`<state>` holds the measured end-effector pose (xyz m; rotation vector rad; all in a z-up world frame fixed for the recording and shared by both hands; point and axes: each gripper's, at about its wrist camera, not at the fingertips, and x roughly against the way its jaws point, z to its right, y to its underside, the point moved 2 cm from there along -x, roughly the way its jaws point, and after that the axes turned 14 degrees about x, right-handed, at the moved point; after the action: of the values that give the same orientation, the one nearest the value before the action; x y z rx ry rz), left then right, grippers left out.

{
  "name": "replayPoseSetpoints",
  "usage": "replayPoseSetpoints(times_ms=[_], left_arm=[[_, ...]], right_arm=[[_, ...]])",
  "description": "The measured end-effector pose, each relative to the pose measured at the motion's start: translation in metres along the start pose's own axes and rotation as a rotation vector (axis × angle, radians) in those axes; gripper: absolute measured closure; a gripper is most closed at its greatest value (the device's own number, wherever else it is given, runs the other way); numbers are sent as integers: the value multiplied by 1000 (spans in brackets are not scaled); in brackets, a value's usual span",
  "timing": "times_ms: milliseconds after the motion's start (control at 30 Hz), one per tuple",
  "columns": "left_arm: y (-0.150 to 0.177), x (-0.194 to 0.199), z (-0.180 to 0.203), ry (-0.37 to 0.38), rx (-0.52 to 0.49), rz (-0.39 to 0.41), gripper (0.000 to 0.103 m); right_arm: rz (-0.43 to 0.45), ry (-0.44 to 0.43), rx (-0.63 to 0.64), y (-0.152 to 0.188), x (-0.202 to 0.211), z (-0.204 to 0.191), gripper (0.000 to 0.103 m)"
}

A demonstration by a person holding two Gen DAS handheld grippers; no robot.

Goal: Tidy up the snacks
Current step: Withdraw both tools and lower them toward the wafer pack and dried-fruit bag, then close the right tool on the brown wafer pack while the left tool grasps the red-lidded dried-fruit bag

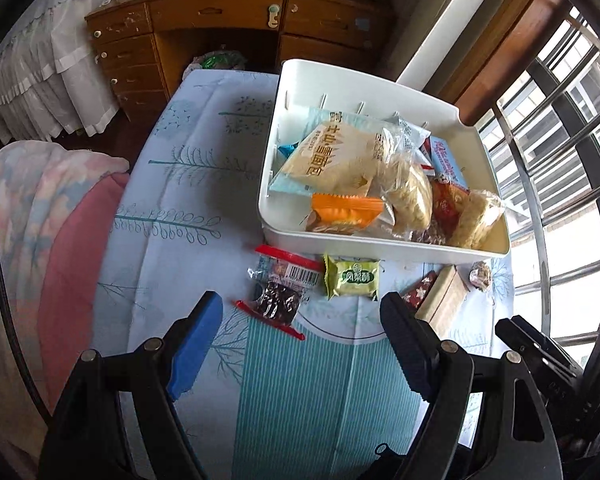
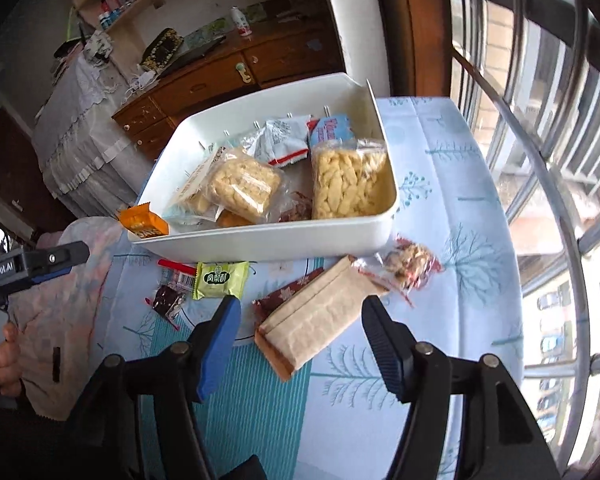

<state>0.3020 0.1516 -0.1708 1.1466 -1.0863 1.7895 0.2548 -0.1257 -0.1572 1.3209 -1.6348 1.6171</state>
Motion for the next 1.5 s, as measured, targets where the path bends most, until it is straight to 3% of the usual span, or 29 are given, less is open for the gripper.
replayPoseSetpoints(times_ms=[233,400,833,1133,1500], left_arm=[[-1,-21,-10,-11,-86,-104,22],[-3,-39,-16,-21,-147,-168,18],[-8,-116,-22,-116,-246,-327,18],[-7,-156,-17,-157,-273,-364,18],[-13,-174,-11,-159,-260,-331,18]], right_arm=[[-80,-53,-278,22,-19,6,38],[-104,-62,-418,31,-33,2,30],[-164,21,-717,50,-75,3,29],[-163,93,-755,39,-100,6,29],[-233,241,-671,9,-132,-2,29]])
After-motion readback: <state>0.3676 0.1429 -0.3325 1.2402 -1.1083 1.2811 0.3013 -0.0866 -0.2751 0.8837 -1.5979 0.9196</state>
